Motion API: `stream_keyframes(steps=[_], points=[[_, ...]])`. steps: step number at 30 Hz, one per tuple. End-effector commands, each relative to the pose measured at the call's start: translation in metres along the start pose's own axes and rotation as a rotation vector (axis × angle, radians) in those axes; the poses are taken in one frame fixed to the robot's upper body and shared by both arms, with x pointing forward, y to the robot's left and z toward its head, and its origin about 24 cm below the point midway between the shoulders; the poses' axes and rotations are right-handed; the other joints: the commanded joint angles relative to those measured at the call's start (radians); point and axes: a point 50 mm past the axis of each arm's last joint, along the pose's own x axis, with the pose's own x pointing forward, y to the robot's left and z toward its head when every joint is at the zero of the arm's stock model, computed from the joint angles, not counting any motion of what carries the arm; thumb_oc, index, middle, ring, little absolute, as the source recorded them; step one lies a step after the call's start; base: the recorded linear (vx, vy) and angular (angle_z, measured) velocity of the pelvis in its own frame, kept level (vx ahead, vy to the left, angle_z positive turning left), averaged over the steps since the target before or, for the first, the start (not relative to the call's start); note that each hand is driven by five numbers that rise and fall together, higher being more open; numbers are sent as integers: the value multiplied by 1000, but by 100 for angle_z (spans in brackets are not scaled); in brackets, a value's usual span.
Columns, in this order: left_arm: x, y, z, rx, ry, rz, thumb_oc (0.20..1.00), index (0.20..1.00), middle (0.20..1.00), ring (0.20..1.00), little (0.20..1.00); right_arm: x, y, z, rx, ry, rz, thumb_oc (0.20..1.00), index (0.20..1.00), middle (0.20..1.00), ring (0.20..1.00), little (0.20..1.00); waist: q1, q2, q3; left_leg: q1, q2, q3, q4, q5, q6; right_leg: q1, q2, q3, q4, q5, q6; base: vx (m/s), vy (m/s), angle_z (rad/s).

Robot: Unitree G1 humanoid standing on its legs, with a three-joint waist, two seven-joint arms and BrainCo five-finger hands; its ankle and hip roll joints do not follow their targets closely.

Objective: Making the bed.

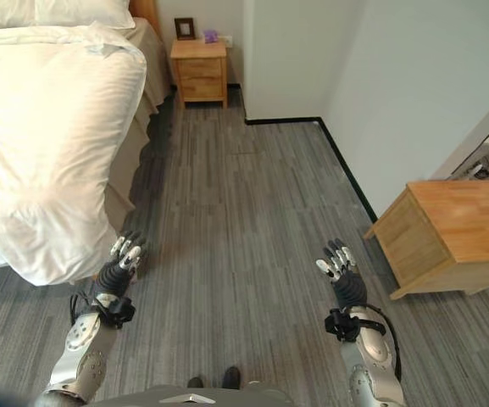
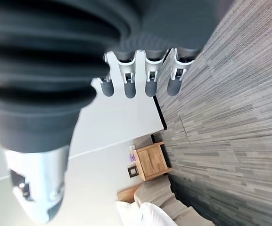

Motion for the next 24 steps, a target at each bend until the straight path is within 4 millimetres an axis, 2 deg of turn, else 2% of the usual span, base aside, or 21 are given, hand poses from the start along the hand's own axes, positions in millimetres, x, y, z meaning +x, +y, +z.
stream_keyframes(steps=[1, 3, 7, 8, 9, 11, 13, 16, 19, 24], points=[[11, 10, 34, 121, -160, 44, 1000, 1000, 1000, 1000, 1000, 17, 9, 34, -93, -139, 99, 1000, 1000, 1000, 1000, 1000, 21, 32, -42, 7, 18, -31, -34, -30, 36, 9, -106, 119, 76, 30, 69, 44, 24, 7], [17, 11, 45, 100, -211, 78, 1000, 1000, 1000, 1000, 1000, 26, 16, 49, -120, -186, 142, 1000, 1000, 1000, 1000, 1000, 34, 26, -44, 11, 14, -41, -28, -40, 45, 10, -115, 115, 107, 18, 74, 73, 43, 4], [24, 8, 55, 115, -250, 67, 1000, 1000, 1000, 1000, 1000, 32, 23, 61, -131, -236, 165, 1000, 1000, 1000, 1000, 1000, 34, 22, -26, -1, 16, -61, 0, -52, 53, -34, -113, 126, 203, 6, 81, 7, 21, 29], [28, 7, 59, 137, -257, 53, 1000, 1000, 1000, 1000, 1000, 32, 25, 62, -116, -246, 164, 1000, 1000, 1000, 1000, 1000, 23, 22, -17, -12, 15, -85, 12, -54, 56, -66, -93, 173, 241, -6, 88, -45, -31, 24], [30, 9, 62, 137, -266, 69, 1000, 1000, 1000, 1000, 1000, 34, 33, 60, -86, -248, 178, 1000, 1000, 1000, 1000, 1000, 36, 24, -11, -21, 19, -82, 17, -56, 51, -70, -114, 151, 200, 7, 85, -39, -39, 18], [30, 10, 62, 147, -261, 65, 1000, 1000, 1000, 1000, 1000, 32, 34, 57, -76, -233, 183, 1000, 1000, 1000, 1000, 1000, 37, 24, -11, -29, 17, -89, 20, -51, 47, -59, -122, 143, 177, 12, 84, -21, -29, 6], [24, 13, 56, 152, -245, 76, 1000, 1000, 1000, 1000, 1000, 26, 30, 52, -78, -210, 182, 1000, 1000, 1000, 1000, 1000, 42, 20, -32, -8, 15, -84, 6, -56, 39, -8, -122, 145, 97, 20, 76, 111, -35, 10], [21, 14, 45, 77, -211, 95, 1000, 1000, 1000, 1000, 1000, 23, 27, 49, -88, -198, 172, 1000, 1000, 1000, 1000, 1000, 42, 23, -44, 23, 18, -74, -21, -55, 35, 20, -111, 142, 63, 29, 75, 115, -29, 28], [19, 13, 41, 73, -196, 94, 1000, 1000, 1000, 1000, 1000, 21, 26, 52, -109, -204, 169, 1000, 1000, 1000, 1000, 1000, 38, 27, -46, 37, 20, -76, -39, -51, 35, 27, -107, 140, 56, 28, 73, 69, -10, 9], [19, 16, 45, 51, -220, 125, 1000, 1000, 1000, 1000, 1000, 22, 23, 49, -102, -205, 128, 1000, 1000, 1000, 1000, 1000, 28, 40, -31, 23, 18, -60, -42, -57, 41, 6, -113, 159, 56, 37, 85, 67, 48, -14]])
